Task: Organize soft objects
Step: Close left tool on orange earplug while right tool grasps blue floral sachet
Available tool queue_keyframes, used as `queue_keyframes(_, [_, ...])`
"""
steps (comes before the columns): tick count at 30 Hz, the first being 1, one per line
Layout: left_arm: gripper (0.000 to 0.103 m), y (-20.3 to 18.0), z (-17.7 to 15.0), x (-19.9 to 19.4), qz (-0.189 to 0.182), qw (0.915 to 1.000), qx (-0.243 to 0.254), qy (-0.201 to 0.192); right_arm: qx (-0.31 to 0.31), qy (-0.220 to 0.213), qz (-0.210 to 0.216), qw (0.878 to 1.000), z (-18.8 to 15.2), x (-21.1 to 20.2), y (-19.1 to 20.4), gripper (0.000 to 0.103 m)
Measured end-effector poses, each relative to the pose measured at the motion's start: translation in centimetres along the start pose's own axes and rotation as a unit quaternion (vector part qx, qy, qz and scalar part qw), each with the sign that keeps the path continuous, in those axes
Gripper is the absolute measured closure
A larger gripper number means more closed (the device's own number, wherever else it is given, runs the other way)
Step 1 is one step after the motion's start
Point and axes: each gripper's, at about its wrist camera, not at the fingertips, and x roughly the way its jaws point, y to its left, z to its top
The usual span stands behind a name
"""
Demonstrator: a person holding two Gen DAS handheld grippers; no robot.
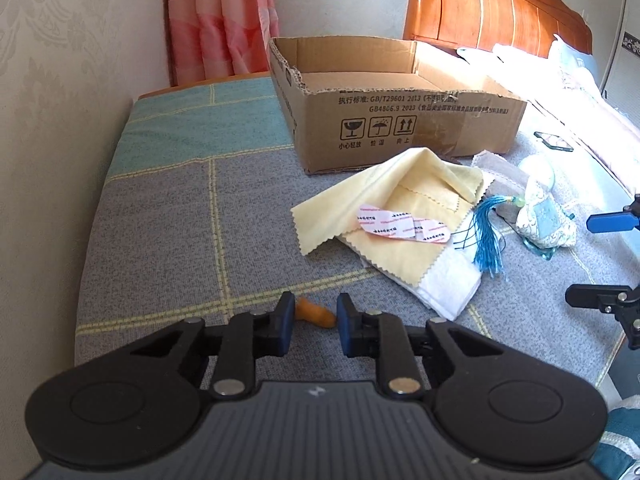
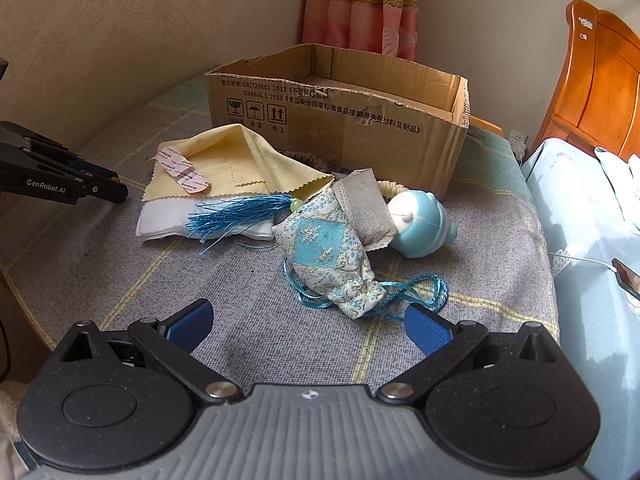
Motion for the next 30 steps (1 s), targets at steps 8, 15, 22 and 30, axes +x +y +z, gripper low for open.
queue_keyframes(8, [0.082,-0.2,0.0,-1.2,0.029,0.9985,-0.047,0.004,-0.003,-0.030,-0.013,0.999,0.8,-0.9,-1.0,0.004])
queue_keyframes(15, [0.082,-0.7,-0.3,-1.4,0.025,0.9983,-0.050,0.012,-0.028,-0.031,-0.008,0.999,1.5,0.6,-0.7,0.026])
queue_keyframes(22, [0.082,-0.9,0.4,-1.8,0.024,0.9989,-0.039,0.010,-0.083,-0.025,-0.046,0.995,1.7,2.3,1.0,0.053])
queue_keyframes(30, [0.082,-1.6,1.6,-2.6,0.019,0.9997,-0.010,0.009,-0.071,-0.023,-0.023,0.997,2.6,0.4,0.0,0.070])
